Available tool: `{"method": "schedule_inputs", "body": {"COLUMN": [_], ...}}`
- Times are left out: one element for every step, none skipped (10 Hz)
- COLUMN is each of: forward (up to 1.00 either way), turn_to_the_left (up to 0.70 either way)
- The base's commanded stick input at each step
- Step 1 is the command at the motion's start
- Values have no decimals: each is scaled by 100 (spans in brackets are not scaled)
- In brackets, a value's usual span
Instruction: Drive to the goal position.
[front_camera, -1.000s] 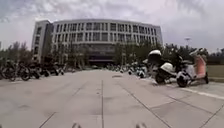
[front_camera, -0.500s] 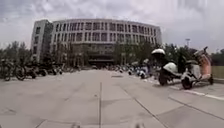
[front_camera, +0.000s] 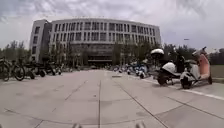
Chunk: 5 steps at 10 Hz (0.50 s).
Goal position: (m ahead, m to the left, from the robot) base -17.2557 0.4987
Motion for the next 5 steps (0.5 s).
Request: {"method": "schedule_inputs", "body": {"forward": [0,0,0,0,0], "turn_to_the_left": [-70,-70,-69,-69,-69]}}
